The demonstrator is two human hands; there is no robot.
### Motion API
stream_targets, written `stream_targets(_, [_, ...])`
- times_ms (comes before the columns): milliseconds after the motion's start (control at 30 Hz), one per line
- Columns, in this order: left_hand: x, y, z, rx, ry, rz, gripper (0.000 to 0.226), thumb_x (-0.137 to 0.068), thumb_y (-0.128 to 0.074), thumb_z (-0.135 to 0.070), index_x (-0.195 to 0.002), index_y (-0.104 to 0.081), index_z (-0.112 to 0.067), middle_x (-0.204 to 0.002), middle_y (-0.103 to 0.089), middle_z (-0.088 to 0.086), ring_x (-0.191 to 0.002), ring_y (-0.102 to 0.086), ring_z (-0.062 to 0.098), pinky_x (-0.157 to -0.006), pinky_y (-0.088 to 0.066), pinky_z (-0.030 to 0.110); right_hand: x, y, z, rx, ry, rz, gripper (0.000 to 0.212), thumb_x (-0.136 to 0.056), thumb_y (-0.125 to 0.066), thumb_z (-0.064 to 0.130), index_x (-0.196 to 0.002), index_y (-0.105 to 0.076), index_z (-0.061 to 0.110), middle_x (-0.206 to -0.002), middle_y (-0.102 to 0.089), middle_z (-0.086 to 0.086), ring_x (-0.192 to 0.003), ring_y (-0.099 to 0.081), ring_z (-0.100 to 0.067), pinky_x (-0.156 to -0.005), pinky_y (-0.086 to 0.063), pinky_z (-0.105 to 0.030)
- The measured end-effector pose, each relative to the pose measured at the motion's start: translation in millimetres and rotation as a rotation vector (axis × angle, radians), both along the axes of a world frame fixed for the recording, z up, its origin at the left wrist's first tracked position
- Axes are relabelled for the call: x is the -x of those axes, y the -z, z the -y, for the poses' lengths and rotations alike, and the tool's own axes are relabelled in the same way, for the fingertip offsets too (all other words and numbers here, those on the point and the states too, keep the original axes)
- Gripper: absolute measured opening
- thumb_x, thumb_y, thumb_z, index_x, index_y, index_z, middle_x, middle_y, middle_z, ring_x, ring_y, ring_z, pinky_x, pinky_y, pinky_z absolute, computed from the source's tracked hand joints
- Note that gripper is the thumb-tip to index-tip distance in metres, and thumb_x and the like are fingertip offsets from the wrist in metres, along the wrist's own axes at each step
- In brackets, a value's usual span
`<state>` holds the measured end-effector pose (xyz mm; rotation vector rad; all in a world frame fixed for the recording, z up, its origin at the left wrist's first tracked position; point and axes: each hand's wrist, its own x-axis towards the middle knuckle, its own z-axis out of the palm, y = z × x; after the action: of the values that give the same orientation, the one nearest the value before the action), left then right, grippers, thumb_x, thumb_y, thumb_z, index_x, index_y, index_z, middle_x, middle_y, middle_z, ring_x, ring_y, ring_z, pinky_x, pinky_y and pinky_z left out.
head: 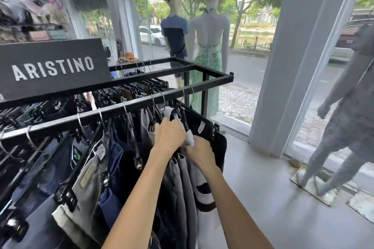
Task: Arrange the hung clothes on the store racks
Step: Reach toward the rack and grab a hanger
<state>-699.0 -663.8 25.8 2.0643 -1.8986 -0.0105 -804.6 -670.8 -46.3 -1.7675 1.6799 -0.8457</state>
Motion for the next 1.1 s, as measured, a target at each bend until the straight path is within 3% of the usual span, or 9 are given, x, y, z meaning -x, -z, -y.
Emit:
stream_targets(233, [28.8,3.4,14.5,0.074,-0.051,-0.174,0.048,-0.103,-0.035,-0.041,-0.092,-0.066,-0.005,-0.100,-0.067,0.014,-0.107,-0.059,0.034,-0.096,-0.039,0.044,35.0,-19.8,-16.4,0.159,-0.027,0.073,0.031,-0.080,-0.052,0.009,-0.057,-0.034,0.020,-0.057,-0.044,0.002,-0.052,-0.039,-0.012,-0.048,-0.025,-0.029])
stream_targets(433, [65.7,-10.2,33.5,0.034,-0.098,-0.576,0.046,-0.098,-0.046,-0.037,-0.115,-0.061,0.002,-0.114,-0.065,0.019,-0.109,-0.058,0.036,-0.090,-0.044,0.040,73.4,-44.2,-14.8,0.183,-0.052,0.080,0.013,-0.081,-0.054,0.012,-0.069,-0.051,0.009,-0.068,-0.055,0.000,-0.063,-0.049,-0.013,-0.051,-0.028,-0.030])
stream_targets(533, [88.9,-4.5,33.0,0.055,-0.117,-0.651,0.044,-0.094,-0.055,-0.036,-0.115,-0.060,0.003,-0.112,-0.068,0.020,-0.106,-0.060,0.037,-0.089,-0.047,0.038,109.6,-41.2,-21.5,0.139,-0.086,0.115,0.020,-0.083,-0.060,0.018,-0.065,-0.050,0.018,-0.067,-0.054,0.004,-0.066,-0.050,-0.015,-0.054,-0.032,-0.031])
stream_targets(600, [120.9,4.6,17.6,0.091,-0.124,-0.758,0.053,-0.090,-0.060,-0.032,-0.124,-0.046,0.006,-0.112,-0.067,0.019,-0.108,-0.060,0.037,-0.091,-0.046,0.039,138.5,-32.5,-25.5,0.107,-0.071,0.107,0.021,-0.081,-0.064,0.023,-0.064,-0.051,0.020,-0.067,-0.054,0.004,-0.065,-0.048,-0.013,-0.057,-0.035,-0.033])
stream_targets(667, [160.3,19.3,2.1,0.101,-0.097,-0.880,0.064,-0.087,-0.065,-0.028,-0.128,-0.032,0.008,-0.110,-0.066,0.021,-0.109,-0.059,0.038,-0.094,-0.045,0.043,170.5,-23.5,-28.5,0.089,-0.016,0.081,0.018,-0.081,-0.063,0.031,-0.069,-0.056,0.018,-0.073,-0.057,0.004,-0.068,-0.051,-0.012,-0.062,-0.040,-0.035])
stream_targets(733, [203.0,31.3,-11.8,0.056,-0.039,-0.941,0.056,-0.084,-0.066,-0.028,-0.120,-0.036,0.003,-0.102,-0.066,0.017,-0.102,-0.060,0.038,-0.092,-0.046,0.046,206.2,-14.5,-34.3,0.094,0.079,0.049,0.018,-0.082,-0.059,0.040,-0.074,-0.060,0.024,-0.080,-0.059,0.005,-0.075,-0.055,-0.013,-0.067,-0.044,-0.034])
stream_targets(867, [284.7,43.7,-27.1,-0.026,0.108,-0.999,0.044,-0.087,-0.065,-0.026,-0.111,-0.037,-0.002,-0.084,-0.063,0.004,-0.093,-0.059,0.033,-0.080,-0.044,0.040,278.5,-6.9,-59.7,0.099,0.283,0.063,0.032,-0.088,-0.054,0.038,-0.056,-0.052,0.041,-0.073,-0.052,0.006,-0.074,-0.053,-0.016,-0.064,-0.042,-0.034])
stream_targets(1000, [365.4,47.6,-45.4,-0.143,0.287,-0.982,0.044,-0.090,-0.061,-0.028,-0.114,-0.036,-0.002,-0.100,-0.066,0.014,-0.097,-0.061,0.034,-0.078,-0.046,0.038,349.8,-5.0,-96.5,0.071,0.524,0.027,0.029,-0.087,-0.051,0.038,-0.064,-0.052,0.020,-0.075,-0.058,0.004,-0.073,-0.058,-0.016,-0.062,-0.043,-0.033])
stream_targets(1100, [417.7,41.5,-61.7,-0.212,0.403,-0.917,0.049,-0.090,-0.059,-0.029,-0.119,-0.035,0.003,-0.104,-0.065,0.016,-0.100,-0.060,0.037,-0.079,-0.045,0.037,397.9,-6.9,-126.4,0.060,0.645,0.055,0.025,-0.086,-0.055,0.025,-0.064,-0.054,0.013,-0.067,-0.060,0.001,-0.064,-0.056,-0.012,-0.052,-0.039,-0.022])
